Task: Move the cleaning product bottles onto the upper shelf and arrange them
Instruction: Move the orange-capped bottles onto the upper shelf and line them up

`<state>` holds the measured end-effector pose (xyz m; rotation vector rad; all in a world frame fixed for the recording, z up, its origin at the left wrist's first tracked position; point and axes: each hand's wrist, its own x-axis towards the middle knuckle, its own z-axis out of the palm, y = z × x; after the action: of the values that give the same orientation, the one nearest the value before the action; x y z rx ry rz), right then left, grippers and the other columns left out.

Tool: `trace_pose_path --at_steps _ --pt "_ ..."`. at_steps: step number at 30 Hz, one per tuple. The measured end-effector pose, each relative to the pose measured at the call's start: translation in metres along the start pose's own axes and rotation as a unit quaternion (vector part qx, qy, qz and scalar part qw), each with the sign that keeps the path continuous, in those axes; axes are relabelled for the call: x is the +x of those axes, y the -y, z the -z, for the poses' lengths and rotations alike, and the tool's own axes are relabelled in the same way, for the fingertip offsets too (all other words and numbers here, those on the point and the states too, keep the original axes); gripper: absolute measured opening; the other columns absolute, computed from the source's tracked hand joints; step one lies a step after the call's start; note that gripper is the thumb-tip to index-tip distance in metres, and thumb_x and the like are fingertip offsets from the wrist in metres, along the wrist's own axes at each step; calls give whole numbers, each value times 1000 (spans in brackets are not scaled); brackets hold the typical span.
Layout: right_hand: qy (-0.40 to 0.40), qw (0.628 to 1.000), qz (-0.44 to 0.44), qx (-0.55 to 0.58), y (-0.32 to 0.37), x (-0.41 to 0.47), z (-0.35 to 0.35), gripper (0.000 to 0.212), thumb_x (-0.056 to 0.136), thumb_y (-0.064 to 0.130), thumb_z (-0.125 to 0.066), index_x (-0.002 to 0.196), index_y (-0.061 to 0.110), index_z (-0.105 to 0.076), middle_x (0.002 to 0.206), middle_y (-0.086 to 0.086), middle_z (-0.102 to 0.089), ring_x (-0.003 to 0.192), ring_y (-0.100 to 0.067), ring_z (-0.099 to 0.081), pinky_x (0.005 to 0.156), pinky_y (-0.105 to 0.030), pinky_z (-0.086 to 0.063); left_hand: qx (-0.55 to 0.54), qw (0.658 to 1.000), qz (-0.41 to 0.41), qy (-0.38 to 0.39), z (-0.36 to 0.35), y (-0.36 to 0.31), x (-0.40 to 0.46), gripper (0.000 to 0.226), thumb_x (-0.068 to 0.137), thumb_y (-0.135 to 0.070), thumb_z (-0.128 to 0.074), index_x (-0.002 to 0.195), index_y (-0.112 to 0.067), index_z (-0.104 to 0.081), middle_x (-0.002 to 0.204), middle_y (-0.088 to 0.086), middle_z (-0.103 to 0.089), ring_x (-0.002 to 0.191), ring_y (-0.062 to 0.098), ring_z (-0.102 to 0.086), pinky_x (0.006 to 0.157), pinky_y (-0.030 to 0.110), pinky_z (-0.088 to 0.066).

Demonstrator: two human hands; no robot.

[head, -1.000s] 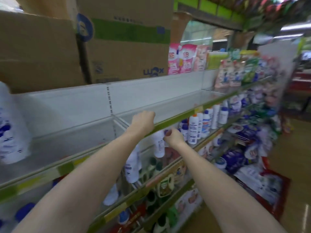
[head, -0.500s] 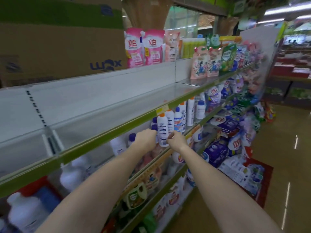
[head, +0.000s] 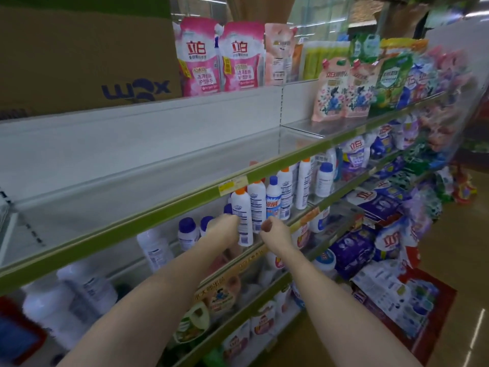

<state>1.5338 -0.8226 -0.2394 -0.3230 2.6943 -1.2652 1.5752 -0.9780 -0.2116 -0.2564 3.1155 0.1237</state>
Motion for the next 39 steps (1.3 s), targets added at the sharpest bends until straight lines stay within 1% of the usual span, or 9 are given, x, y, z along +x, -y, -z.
trace_pose_path --at_steps 8,11,16,20,26,30,33,36,39 --pt "64 997 -32 -17 -21 69 -18 22 94 20 -68 113 12 -60 109 -5 -64 103 -23 -61 90 -36 -53 -97 994 51 18 -26 20 64 18 95 -23 -52 111 -15 -55 115 6 -64 106 30 -63 79 36 -51" --pt "115 992 -31 -28 -20 93 -28 38 91 23 -73 125 14 -57 121 -4 -63 110 -22 -60 88 -30 -48 -165 984 61 16 -41 39 91 25 91 -24 -58 115 -17 -60 114 7 -69 102 26 -66 84 39 -55" --pt "149 987 9 -52 -14 119 -49 55 84 29 -80 131 15 -55 130 -7 -63 121 -30 -59 100 -41 -49 -271 961 53 -2 -36 44 104 35 90 -15 -71 124 -12 -61 113 0 -65 104 11 -58 79 10 -38" --pt "158 987 29 -32 -11 129 -51 53 85 34 -78 129 14 -55 125 -7 -64 116 -31 -59 88 -33 -44 -335 940 72 -12 -31 36 108 54 82 -8 -80 131 -8 -57 123 -3 -59 116 12 -53 93 20 -38" --pt "186 980 68 -37 -19 133 -41 46 88 19 -75 131 15 -58 127 -9 -66 121 -33 -59 101 -42 -49 -410 901 132 -51 -22 10 91 70 75 -5 -85 136 -15 -53 131 3 -62 123 22 -57 100 33 -47" --pt "216 971 94 -50 -28 121 -24 51 90 18 -73 138 19 -56 134 -7 -63 125 -31 -56 100 -39 -45 -363 919 148 -36 -19 -15 69 68 78 -5 -82 136 -20 -52 127 -1 -60 115 16 -54 93 28 -43" --pt "233 967 96 -47 -30 113 -11 42 95 11 -64 134 21 -57 131 -7 -64 118 -30 -58 98 -39 -48 -363 913 176 -66 -14 -37 54 59 79 -6 -81 133 -16 -57 124 4 -65 114 22 -61 88 22 -46" --pt "259 956 129 -42 -29 105 6 30 96 14 -61 126 19 -59 124 -7 -66 108 -27 -59 94 -37 -49 -335 913 207 -109 -2 -57 41 63 77 -8 -82 134 -13 -55 124 7 -66 117 26 -60 97 37 -50" --pt "298 940 162 -29 -31 95 23 43 94 15 -66 135 13 -54 127 -10 -63 119 -30 -57 88 -32 -43 -343 899 221 -162 3 -69 30 61 72 -4 -85 125 -12 -58 109 1 -64 111 27 -62 86 37 -50"
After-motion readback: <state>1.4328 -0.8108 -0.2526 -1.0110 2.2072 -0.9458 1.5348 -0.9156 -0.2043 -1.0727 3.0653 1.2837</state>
